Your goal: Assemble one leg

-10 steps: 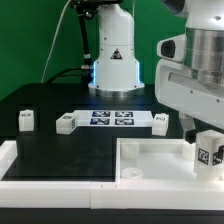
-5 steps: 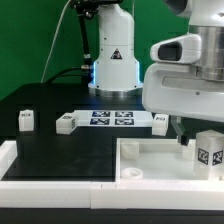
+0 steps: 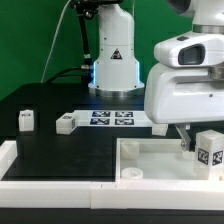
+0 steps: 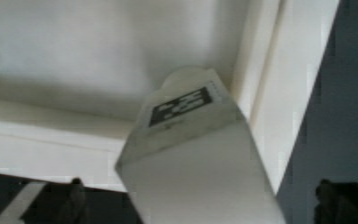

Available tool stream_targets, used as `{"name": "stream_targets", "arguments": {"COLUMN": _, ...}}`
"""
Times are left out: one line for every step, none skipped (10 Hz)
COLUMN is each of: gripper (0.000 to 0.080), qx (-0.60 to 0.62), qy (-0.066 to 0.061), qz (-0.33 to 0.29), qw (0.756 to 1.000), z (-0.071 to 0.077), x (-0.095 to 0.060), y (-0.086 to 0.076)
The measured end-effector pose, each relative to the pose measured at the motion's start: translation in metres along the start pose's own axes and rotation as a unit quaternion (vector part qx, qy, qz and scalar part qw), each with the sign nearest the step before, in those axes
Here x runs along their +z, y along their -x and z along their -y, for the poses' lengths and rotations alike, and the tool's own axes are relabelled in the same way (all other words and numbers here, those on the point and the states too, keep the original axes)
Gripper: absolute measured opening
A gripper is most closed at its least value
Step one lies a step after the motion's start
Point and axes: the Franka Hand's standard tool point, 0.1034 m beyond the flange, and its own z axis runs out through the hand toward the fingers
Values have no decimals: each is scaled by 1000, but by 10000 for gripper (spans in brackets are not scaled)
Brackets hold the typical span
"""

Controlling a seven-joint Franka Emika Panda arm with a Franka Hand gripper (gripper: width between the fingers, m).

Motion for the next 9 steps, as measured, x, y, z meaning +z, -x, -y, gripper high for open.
{"name": "stream_targets", "arguments": {"gripper": 649, "qx": -71, "qy": 5, "qz": 1, "qw": 997, "z": -4, "x": 0, "y": 0}}
{"name": "stream_targets", "arguments": {"gripper": 649, "qx": -95, "qy": 5, "qz": 1, "qw": 996, "z": -6, "x": 0, "y": 0}}
{"name": "stream_targets", "arguments": {"gripper": 563, "qx": -86, "qy": 5, "qz": 2, "qw": 996, "z": -6, "x": 1, "y": 0}}
{"name": "stream_targets", "arguments": {"gripper": 425, "qx": -86, "qy": 5, "qz": 2, "qw": 996, "z": -6, "x": 1, "y": 1}}
{"name": "stream_targets", "arguments": {"gripper": 425, "qx": -80, "qy": 5, "qz": 2, "qw": 997, "z": -6, "x": 1, "y": 1}}
{"name": "stream_targets", "arguments": {"gripper": 289, "qx": -60, "qy": 5, "qz": 2, "qw": 998, "z": -6, "x": 2, "y": 1}}
{"name": "stream_targets", "arguments": {"gripper": 289, "qx": -58, "qy": 5, "qz": 2, "qw": 998, "z": -7, "x": 4, "y": 0}}
{"name": "stream_targets", "arguments": {"gripper": 289, "qx": 5, "qy": 5, "qz": 2, "qw": 1000, "z": -7, "x": 4, "y": 0}}
{"name": "stream_targets", "arguments": {"gripper": 289, "qx": 78, "qy": 5, "qz": 1, "qw": 997, "z": -8, "x": 4, "y": -1}}
